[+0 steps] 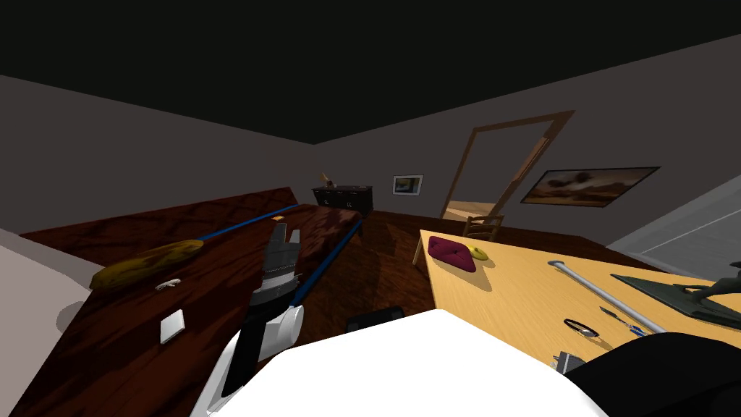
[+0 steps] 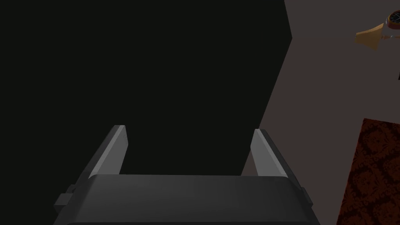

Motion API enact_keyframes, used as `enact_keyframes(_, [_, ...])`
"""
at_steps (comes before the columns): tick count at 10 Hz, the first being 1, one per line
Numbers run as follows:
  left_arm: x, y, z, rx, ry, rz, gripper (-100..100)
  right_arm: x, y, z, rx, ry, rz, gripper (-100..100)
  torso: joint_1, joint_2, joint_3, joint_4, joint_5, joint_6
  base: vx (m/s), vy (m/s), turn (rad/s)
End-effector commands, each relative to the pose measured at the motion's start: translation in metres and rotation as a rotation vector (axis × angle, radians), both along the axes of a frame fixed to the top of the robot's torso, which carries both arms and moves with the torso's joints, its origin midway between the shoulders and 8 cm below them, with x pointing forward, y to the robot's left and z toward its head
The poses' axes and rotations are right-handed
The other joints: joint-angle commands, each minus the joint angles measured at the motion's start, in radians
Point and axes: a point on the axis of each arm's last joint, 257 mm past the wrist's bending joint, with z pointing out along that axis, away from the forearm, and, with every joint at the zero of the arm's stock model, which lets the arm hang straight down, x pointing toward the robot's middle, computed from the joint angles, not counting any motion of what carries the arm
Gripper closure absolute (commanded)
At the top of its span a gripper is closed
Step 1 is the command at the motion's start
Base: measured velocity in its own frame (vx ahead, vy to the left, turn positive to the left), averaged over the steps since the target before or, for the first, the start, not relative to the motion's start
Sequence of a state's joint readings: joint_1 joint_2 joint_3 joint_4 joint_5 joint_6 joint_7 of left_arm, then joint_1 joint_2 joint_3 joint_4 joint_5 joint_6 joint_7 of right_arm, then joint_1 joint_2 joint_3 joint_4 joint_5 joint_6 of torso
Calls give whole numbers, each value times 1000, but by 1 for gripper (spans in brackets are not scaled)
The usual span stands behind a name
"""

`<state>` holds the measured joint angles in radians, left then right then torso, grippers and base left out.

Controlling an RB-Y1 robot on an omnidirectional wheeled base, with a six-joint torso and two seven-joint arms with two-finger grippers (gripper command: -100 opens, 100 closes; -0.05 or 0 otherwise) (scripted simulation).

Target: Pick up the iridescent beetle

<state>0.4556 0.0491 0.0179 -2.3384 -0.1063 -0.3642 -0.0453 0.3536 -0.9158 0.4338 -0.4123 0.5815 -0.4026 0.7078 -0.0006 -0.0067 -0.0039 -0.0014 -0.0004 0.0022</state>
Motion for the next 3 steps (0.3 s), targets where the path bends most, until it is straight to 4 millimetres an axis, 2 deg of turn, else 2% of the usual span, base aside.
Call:
enact_keyframes(1, [0,0,0,0,0,0,0,4,-2,4,-1,0,37,100,0,0,0,0,0,0,114,20,-220])
enact_keyframes(2, [0,0,0,0,0,0,0,3,-1,3,-1,0,21,100,0,1,0,0,0,0,44,12,-48])
enact_keyframes(3, [0,0,0,0,0,0,0,3,-1,3,-1,1,25,0,-1,4,2,1,0,-1,8,3,8])
